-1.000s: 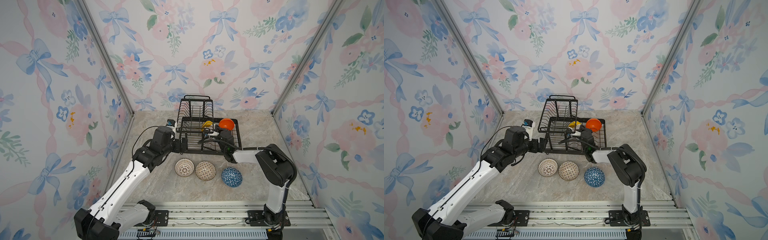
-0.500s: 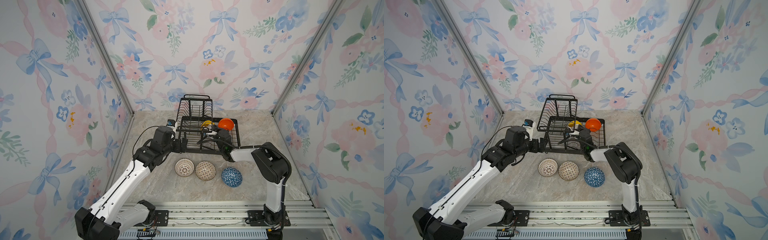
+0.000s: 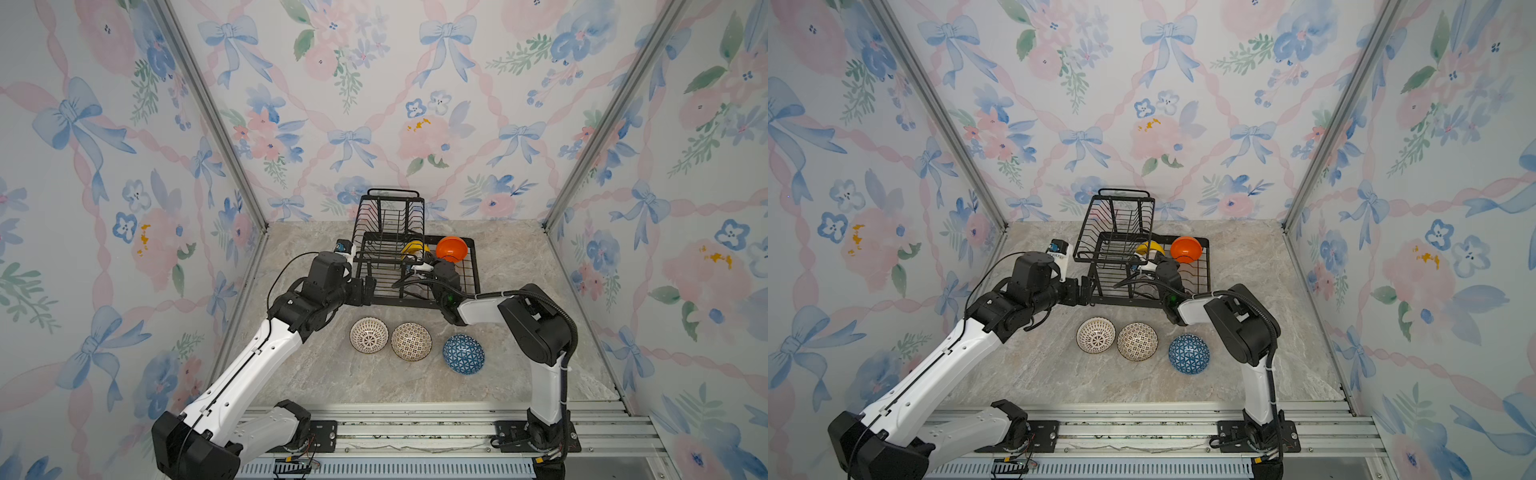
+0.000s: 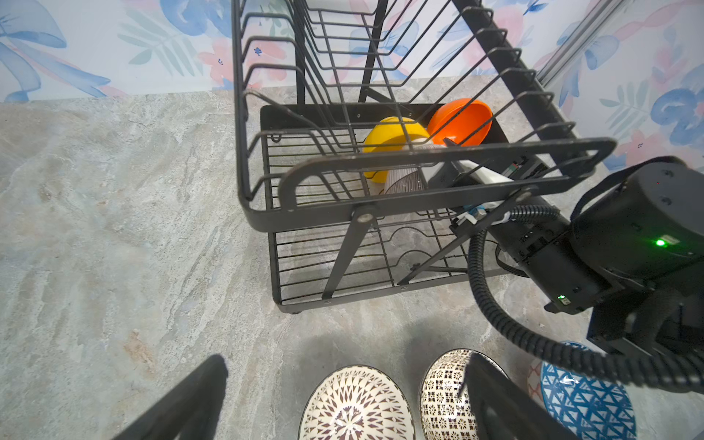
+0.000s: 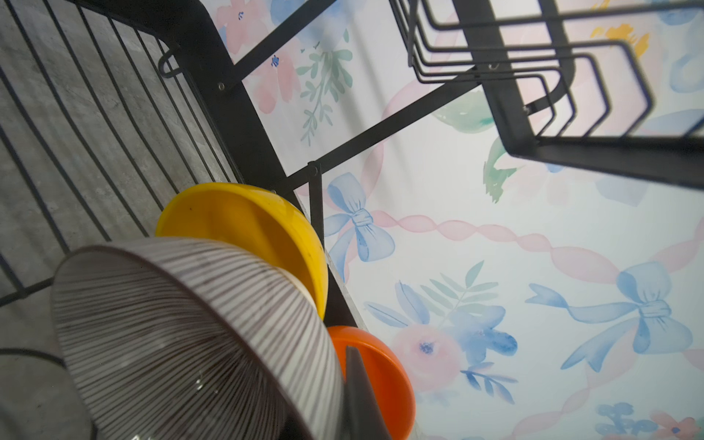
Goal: Load the bowls into the dish rack
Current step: 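Hold the pink-striped bowl upright in the rack slots with the right gripper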
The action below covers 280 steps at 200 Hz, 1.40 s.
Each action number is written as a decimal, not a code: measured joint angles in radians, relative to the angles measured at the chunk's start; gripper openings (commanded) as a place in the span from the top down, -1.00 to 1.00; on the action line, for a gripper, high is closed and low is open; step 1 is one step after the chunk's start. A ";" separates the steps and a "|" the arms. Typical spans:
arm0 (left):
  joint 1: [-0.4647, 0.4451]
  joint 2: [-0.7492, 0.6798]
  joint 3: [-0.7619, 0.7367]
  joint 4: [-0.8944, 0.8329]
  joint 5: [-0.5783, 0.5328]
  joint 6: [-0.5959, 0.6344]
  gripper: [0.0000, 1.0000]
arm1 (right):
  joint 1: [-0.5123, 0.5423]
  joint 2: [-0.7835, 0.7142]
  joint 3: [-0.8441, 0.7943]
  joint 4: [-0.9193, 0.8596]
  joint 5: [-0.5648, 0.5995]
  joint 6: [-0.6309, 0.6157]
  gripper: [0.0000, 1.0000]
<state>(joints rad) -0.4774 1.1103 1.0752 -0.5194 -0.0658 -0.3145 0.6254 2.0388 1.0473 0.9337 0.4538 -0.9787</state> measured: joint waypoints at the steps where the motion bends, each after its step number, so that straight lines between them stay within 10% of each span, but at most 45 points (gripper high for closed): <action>1: 0.000 0.000 0.000 0.000 0.000 -0.001 -0.96 | 0.000 0.001 0.000 0.001 0.001 0.000 1.00; 95: 0.000 0.006 0.000 0.000 0.008 -0.002 -0.96 | 0.026 0.077 0.000 0.146 0.096 -0.010 1.00; 188: 0.000 0.006 0.000 0.000 0.023 -0.002 -0.96 | 0.018 0.006 0.010 -0.108 -0.013 0.143 0.71; 235: 0.000 0.006 0.000 0.000 0.023 -0.003 -0.96 | 0.008 -0.032 0.009 -0.177 -0.024 0.162 0.19; 280: 0.000 0.006 0.000 0.000 0.023 -0.004 -0.96 | -0.018 -0.130 -0.013 -0.198 -0.030 0.157 -0.76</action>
<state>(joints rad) -0.4774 1.1164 1.0752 -0.5190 -0.0433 -0.3187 0.6079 1.9091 1.0340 0.7353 0.4236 -0.8215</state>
